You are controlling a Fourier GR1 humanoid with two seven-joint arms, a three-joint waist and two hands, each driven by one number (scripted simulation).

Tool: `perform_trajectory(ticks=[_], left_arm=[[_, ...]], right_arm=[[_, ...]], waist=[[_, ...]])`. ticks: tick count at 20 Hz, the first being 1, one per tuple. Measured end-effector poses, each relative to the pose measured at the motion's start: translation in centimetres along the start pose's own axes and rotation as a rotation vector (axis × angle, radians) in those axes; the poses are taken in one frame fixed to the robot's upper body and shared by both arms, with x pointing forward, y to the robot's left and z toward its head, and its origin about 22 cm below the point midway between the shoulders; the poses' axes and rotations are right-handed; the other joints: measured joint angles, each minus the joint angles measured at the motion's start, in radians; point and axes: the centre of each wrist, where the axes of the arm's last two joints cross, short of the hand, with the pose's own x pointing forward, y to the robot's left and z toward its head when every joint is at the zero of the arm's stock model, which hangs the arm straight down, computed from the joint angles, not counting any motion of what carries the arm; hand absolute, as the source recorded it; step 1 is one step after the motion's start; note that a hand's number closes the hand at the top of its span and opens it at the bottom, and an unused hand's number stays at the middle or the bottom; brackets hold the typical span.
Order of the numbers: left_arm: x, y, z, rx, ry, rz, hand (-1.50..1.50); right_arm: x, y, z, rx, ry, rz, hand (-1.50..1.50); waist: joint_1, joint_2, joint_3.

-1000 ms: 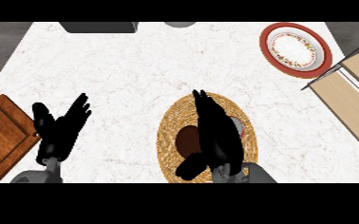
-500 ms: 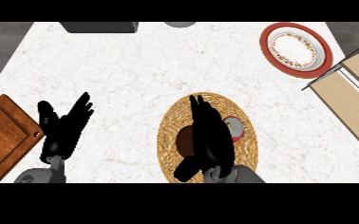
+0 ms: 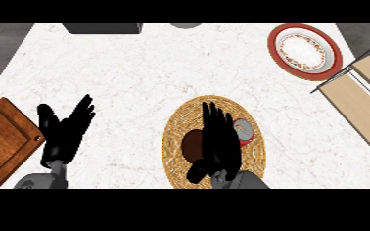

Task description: Pick the cupcake from the placemat and place it in the tiered shelf

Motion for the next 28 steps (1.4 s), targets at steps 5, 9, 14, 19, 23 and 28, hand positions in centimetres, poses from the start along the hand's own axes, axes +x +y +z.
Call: perform_trajectory(ticks=[5,9,14,19,23,28], left_arm=[[0.5,-0.1,0.0,-0.005,0.014,-0.004,0.0],[0.3,0.3,0.4,-0.013,0.018,-0.007,0.0],[0.5,0.4,0.2,-0.012,0.026,-0.002,0.0],[0.3,0.0,0.3,-0.02,0.024,0.0,0.0],[-0.1,0.5,0.0,-0.019,0.019,-0.006,0.0],[0.0,0.8,-0.1,-0.012,0.016,-0.001,0.0]], right_arm=[[-0.1,0.7,-1.2,-0.023,0.002,0.004,-1.5],[-0.1,1.7,-2.2,-0.032,0.001,-0.015,-1.5],[-0.1,2.7,-2.6,-0.031,-0.013,-0.029,1.5],[0.4,3.3,-2.9,0.092,-0.075,0.07,1.5],[0.5,4.1,-2.7,0.119,-0.116,0.05,1.5],[1.0,5.0,-1.9,0.092,-0.182,0.028,1.5]], waist=[[0.003,0.0,-0.003],[0.005,0.0,-0.004],[0.005,-0.004,-0.005],[0.008,-0.006,-0.005],[0.007,-0.005,-0.002],[0.005,-0.002,-0.001]])
